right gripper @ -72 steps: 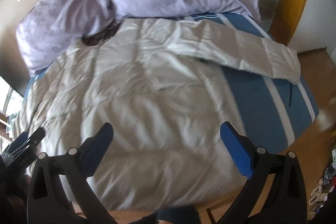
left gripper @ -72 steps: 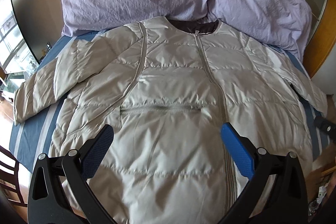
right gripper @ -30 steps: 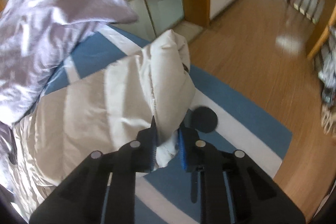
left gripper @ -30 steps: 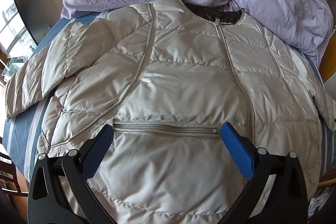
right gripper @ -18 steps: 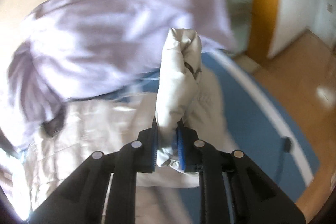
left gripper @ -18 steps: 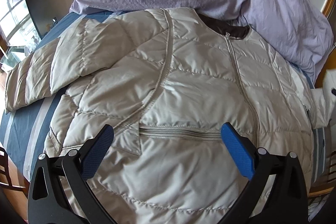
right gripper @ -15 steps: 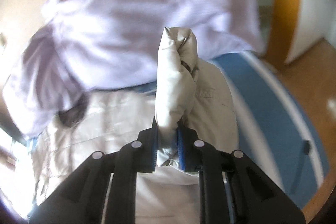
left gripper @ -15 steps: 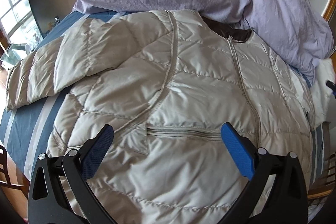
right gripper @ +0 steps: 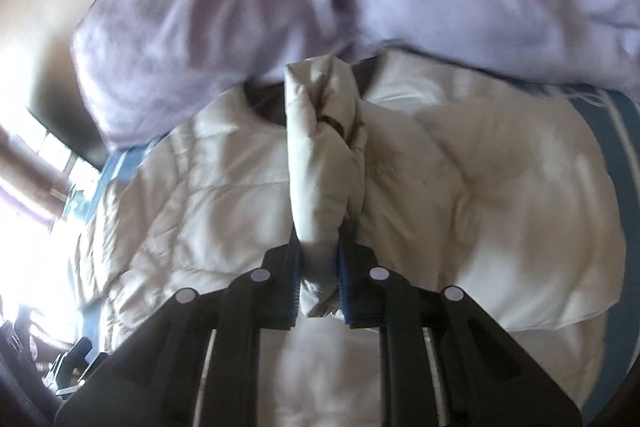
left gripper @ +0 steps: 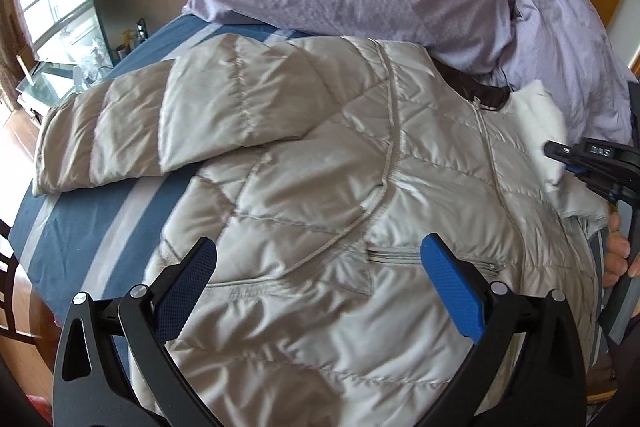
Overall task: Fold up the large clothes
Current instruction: 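Carry the sleeve cuff with the right gripper across the jacket body and release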
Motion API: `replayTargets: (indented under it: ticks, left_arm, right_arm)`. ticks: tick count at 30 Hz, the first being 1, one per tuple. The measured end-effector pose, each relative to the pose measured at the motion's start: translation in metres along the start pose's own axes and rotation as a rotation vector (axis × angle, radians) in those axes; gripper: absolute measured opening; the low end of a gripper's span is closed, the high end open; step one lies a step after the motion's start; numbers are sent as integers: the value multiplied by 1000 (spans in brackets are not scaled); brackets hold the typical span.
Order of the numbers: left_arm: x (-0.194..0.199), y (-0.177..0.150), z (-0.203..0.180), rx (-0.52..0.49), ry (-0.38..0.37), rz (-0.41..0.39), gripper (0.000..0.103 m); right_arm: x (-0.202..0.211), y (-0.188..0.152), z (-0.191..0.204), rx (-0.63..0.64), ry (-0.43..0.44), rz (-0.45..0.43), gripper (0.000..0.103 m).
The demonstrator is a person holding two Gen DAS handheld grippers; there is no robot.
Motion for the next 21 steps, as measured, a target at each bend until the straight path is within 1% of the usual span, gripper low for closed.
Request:
replayTargets:
  ticks: [4, 7, 8, 9, 11, 12, 13, 15, 17, 18, 19, 21]
  left_arm:
    - [7, 3, 13, 19, 20, -17, 102]
    - [10, 6, 22, 33, 34, -26, 102]
    - [11, 7, 24, 35, 37, -27, 102]
    - [11, 8, 26, 36, 42, -29, 102]
    - [13, 11, 31, 34, 61, -34, 102]
    - [14, 12, 34, 35, 70, -38, 102]
    - [14, 14, 37, 39, 75, -42, 102]
    - [15, 16, 45, 51, 89, -47, 102]
    - [16, 18, 53, 63, 100, -52, 102]
    - [17, 19, 57, 70, 107, -52, 102]
    - [17, 19, 62, 79, 113, -52, 102]
    - [18, 21, 71, 101, 121, -51, 102]
  right_arm:
    - [-9, -4, 43, 73, 23, 21, 16]
    - [-22, -8, 63, 117, 9, 43, 18]
    - [-27, -10, 61, 131, -3, 55, 20]
    - [-33, -13, 60, 146, -16, 78, 27]
    - [-35, -20, 59, 158, -2, 105, 34]
    - [-32, -20, 59, 160, 12, 102, 42]
    - [-26, -19, 59, 162, 31, 93, 45]
    - [-9, -10, 58, 157, 68, 39, 46]
    - [3, 2, 58, 139, 75, -24, 46]
    - [7, 9, 53, 119, 62, -55, 46]
    - [6, 14, 45, 96, 36, -67, 46]
    - [-4, 18, 30, 68, -24, -49, 46]
Point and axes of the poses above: each gripper's, at about its wrist camera, not at the fingertips, and x roughly against the way its jaws point, z to its left, y to its top, the point moved 6 cm from there along -x, roughly the way its jaws point, and after that the axes turned 11 degrees about -y, right-handed, at the moved point
